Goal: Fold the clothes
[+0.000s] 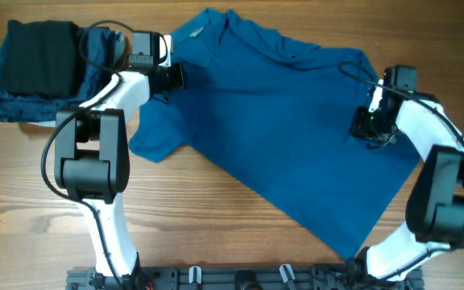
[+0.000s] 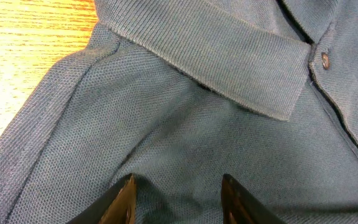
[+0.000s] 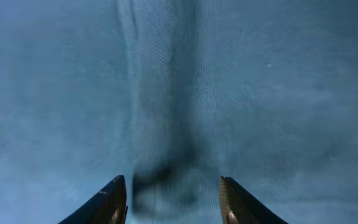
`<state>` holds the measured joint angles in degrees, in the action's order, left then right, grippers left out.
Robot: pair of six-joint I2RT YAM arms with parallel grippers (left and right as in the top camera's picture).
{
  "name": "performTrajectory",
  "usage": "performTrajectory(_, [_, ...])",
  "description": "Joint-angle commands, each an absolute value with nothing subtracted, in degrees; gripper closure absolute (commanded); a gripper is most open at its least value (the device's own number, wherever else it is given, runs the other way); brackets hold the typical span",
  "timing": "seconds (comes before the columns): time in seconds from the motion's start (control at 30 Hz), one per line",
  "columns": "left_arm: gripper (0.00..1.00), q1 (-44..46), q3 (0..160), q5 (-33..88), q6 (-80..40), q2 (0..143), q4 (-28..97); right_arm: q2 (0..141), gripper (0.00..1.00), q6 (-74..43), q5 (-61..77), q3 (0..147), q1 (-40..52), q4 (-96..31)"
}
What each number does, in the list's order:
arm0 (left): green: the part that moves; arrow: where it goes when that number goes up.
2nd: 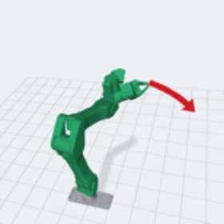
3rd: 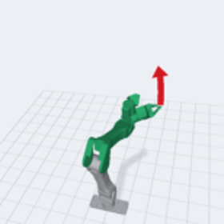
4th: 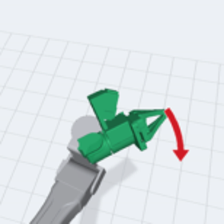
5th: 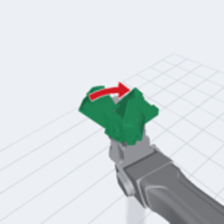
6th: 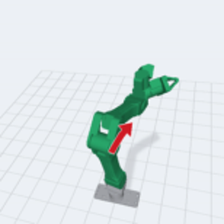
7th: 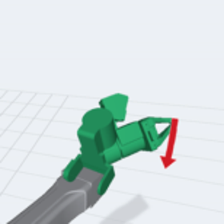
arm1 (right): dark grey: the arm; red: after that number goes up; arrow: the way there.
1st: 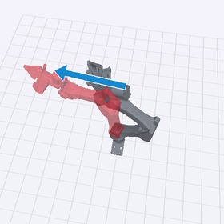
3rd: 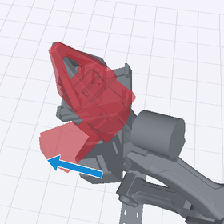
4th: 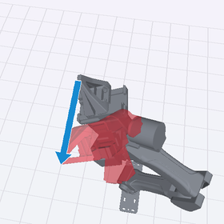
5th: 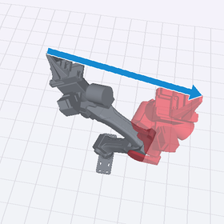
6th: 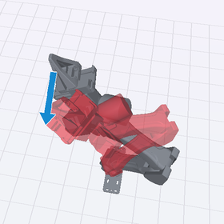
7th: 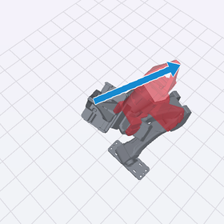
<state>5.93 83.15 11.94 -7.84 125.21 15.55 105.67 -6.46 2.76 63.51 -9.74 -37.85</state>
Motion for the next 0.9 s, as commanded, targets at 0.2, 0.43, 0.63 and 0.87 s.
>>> performTrajectory(0.2, [0.54,5.02,80.79,8.32,-8.19,129.34,17.23,108.31,0.96,-7.73,0.99,63.37,-9.56,-37.23])
performTrajectory(0.43, [0.56,5.02,80.79,8.32,-8.19,129.34,17.3,106.59,0.96,-4.36,-14.24,73.47,-10.04,-40.75])
performTrajectory(0.63, [0.55,4.97,80.79,8.29,-8.16,129.34,17.67,106.67,0.96,-1.26,-13.54,73.43,-14.09,-30.63])
performTrajectory(0.87, [0.56,4.97,80.79,8.32,-8.19,129.34,17.93,106.67,0.96,-1.56,-4.91,73.36,-14.85,-37.45])
